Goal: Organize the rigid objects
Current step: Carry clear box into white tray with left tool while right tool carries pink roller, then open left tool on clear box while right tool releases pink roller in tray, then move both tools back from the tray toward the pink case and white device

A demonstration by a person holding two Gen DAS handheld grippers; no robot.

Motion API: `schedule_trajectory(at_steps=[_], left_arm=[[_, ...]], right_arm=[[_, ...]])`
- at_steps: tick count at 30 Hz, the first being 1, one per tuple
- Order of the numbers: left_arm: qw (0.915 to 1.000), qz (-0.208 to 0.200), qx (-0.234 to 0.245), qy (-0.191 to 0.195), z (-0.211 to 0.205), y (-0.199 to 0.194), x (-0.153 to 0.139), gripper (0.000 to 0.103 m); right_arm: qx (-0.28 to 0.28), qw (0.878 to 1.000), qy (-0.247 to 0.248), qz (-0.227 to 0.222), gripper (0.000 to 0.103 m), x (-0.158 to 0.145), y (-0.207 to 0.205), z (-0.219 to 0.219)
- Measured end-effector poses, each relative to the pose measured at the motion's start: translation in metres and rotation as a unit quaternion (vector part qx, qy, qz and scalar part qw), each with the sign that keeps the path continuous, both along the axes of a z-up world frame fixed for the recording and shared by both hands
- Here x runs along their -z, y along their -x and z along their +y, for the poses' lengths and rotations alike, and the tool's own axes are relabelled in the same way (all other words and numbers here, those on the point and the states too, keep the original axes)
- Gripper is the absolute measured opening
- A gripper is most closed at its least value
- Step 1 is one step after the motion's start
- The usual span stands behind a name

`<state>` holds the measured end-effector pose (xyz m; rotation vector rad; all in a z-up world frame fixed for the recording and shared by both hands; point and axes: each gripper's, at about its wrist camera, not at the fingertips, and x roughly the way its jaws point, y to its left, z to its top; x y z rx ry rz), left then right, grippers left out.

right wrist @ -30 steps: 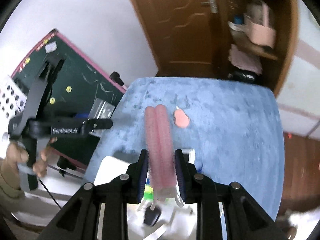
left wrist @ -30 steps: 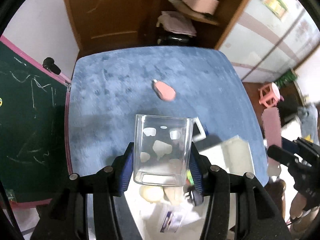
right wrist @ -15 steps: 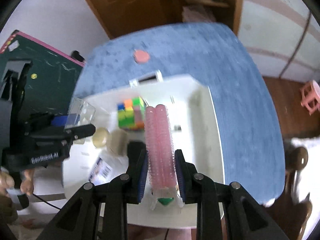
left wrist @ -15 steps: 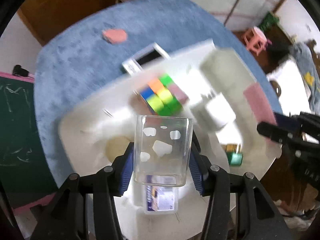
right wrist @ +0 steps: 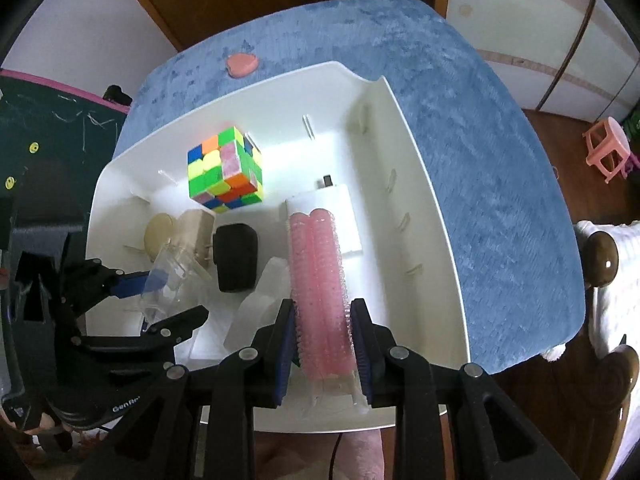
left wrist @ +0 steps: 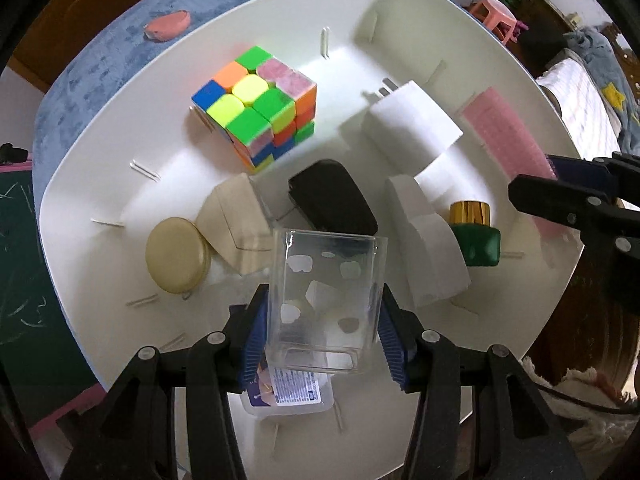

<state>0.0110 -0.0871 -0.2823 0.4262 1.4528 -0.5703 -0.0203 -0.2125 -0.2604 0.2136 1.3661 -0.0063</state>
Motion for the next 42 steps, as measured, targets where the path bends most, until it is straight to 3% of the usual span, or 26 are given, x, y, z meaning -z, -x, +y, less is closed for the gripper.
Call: schedule_trajectory(at_steps=[2,5,6,8,19,31,42], left_arm=[[1.0000,0.001,-0.001,-0.004,0.001,0.001,0.000,0.056],[0.9999,0.007,-0.009,-0.006,0.004,0.000,0.000,0.081],[0.9999,0.007,-0.012,-0.003,0.005,-0.001,-0.001,0.083],[0.9999,0.004,-0.016,-0.001,0.007,-0.001,-0.004,0.083],[0.9984,-0.026,-0.046,0.020,0.020,-0.007,-0.030,0.083],[0.9951,-0.041,-0.078,0.046,0.017,-0.032,-0.048,0.083],[0.9885,-0.081,-0.107,0.068,0.033,-0.061,-0.089,0.083]], right_arm=[[-0.004,1.000,0.003,0.002,0.030,0.001,0.000,0.002],[-0.007,1.000,0.000,0.008,0.036,0.002,-0.002,0.004],[-0.006,1.000,-0.003,0.008,0.038,0.001,-0.003,0.004],[-0.003,1.000,-0.008,0.005,0.050,-0.001,-0.003,0.003],[0.000,1.000,-0.024,-0.013,0.050,-0.026,-0.010,0.003],[0.005,0.999,-0.046,-0.005,0.050,-0.032,-0.021,0.000],[-0.010,0.998,-0.069,-0.006,0.050,-0.047,-0.043,0.003]])
